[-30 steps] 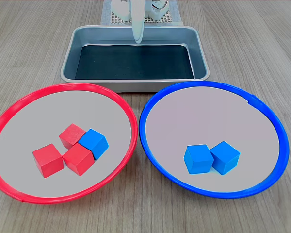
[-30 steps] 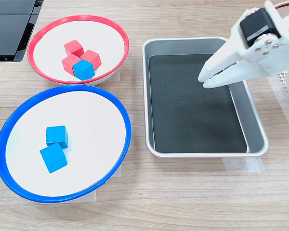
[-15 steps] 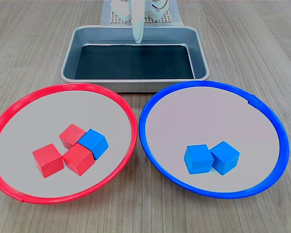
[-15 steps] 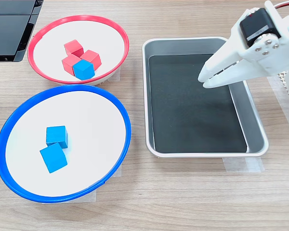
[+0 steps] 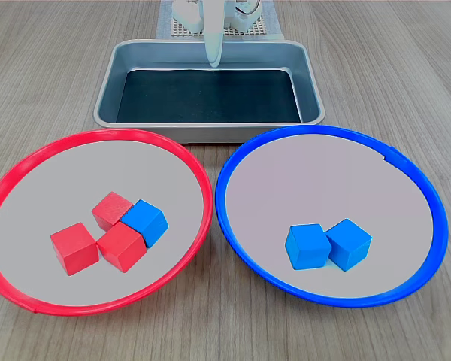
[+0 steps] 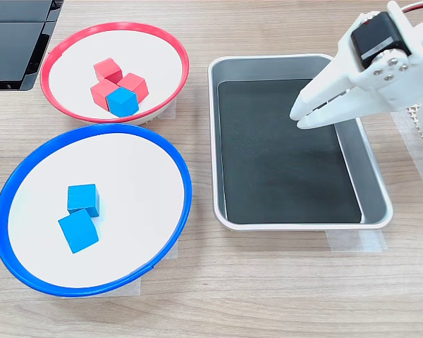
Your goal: Relocate any blue block in the red dish to the blue dish, correcting any misplacements.
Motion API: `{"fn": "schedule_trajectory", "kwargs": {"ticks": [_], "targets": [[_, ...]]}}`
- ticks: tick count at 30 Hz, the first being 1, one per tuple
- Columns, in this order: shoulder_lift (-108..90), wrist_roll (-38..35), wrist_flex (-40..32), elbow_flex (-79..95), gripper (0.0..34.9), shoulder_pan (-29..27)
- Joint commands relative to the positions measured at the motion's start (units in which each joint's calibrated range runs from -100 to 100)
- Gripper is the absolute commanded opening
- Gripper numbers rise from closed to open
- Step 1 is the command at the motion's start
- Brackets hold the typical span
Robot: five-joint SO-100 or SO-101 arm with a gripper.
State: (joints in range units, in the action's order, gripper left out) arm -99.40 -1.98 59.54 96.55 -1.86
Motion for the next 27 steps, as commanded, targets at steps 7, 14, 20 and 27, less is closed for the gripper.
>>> {"fn": "schedule_trajectory", "kwargs": {"ticks": [7, 14, 20, 27], "targets": [[0.4, -0.1, -0.4, -0.3, 0.3, 0.0], [0.4, -0.1, -0.4, -0.3, 0.3, 0.0], [0.4, -0.5, -0.5, -0.3, 0.3, 0.9], [7.4, -0.7, -2.9, -8.6, 0.3, 0.7]]}}
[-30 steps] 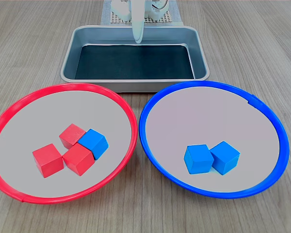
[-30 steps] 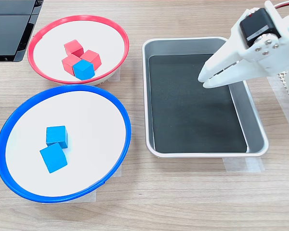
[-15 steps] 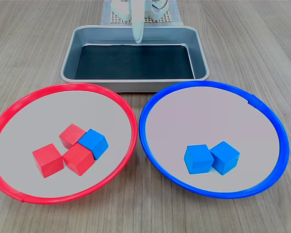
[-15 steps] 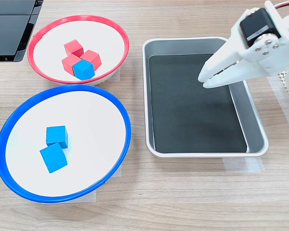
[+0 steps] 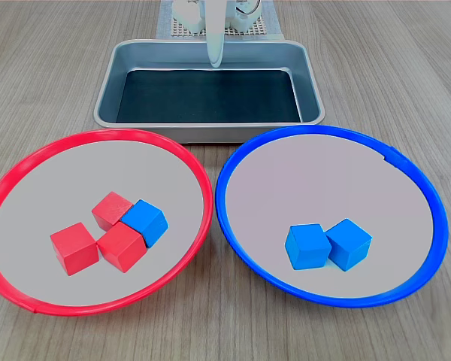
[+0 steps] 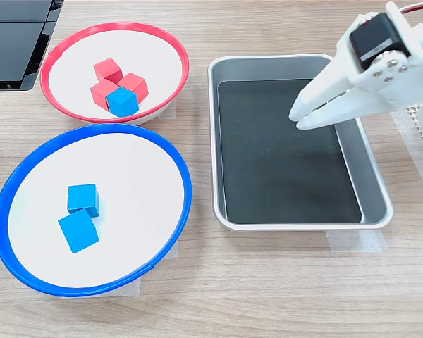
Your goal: Relocate any blue block in the red dish to the blue dish, correcting any misplacements.
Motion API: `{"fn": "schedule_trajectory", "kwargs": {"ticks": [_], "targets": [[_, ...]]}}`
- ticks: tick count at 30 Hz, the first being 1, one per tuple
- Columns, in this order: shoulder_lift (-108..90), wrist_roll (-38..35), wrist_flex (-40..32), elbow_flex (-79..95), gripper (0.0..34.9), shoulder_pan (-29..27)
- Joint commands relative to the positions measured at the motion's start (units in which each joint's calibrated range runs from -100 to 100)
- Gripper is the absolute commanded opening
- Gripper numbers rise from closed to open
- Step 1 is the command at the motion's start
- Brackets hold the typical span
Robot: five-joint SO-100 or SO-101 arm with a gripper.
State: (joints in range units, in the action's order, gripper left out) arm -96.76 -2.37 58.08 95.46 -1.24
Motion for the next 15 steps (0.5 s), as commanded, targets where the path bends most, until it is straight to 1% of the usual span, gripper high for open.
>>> {"fn": "schedule_trajectory", "kwargs": {"ticks": [1, 7, 12, 15], "targets": [[6.9, -0.5, -1.8, -9.8, 0.3, 0.0], [23.7, -2.2, -3.6, -26.8, 0.3, -0.5], [39.7, -7.0, -8.3, -39.9, 0.3, -1.3], [52.8, -10.7, -12.6, -49.8, 0.3, -3.3]]}}
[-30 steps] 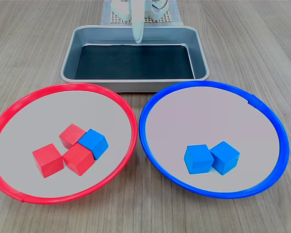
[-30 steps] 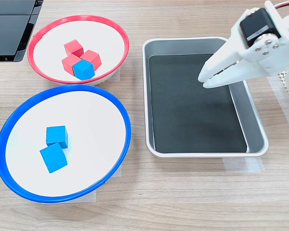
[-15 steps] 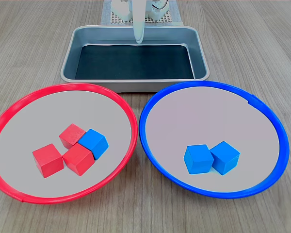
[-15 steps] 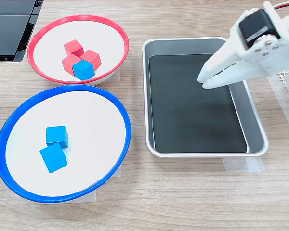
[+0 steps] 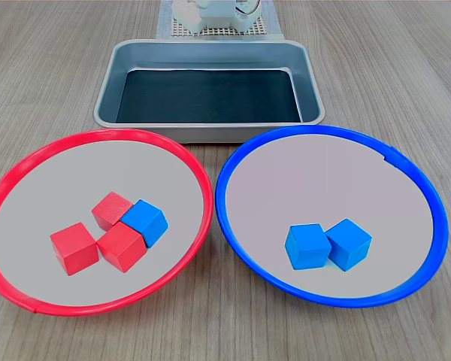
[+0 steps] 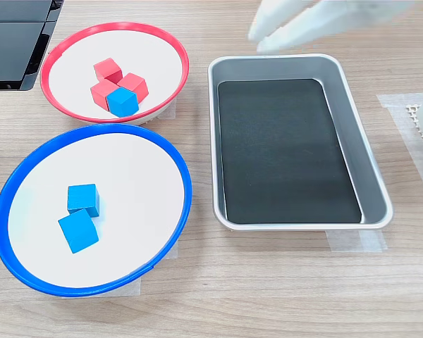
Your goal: Relocate any blue block in the red dish to the blue dish, correcting any misplacements.
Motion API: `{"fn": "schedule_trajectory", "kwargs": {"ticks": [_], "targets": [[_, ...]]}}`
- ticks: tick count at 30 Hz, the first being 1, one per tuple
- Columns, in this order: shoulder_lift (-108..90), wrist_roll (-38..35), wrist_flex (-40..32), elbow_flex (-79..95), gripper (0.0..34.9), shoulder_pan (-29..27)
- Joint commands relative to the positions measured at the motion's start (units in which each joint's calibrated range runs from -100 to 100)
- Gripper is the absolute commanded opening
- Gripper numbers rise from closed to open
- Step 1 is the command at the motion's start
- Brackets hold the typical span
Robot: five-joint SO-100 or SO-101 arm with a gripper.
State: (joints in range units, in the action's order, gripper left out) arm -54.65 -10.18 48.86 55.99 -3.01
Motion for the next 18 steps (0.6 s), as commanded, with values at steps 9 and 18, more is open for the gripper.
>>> {"fn": "schedule_trajectory", "kwargs": {"ticks": [9, 18], "targets": [[33.8, -12.0, -8.4, -27.7, 0.3, -4.8], [49.3, -23.3, -16.1, -31.8, 0.2, -9.6]]}}
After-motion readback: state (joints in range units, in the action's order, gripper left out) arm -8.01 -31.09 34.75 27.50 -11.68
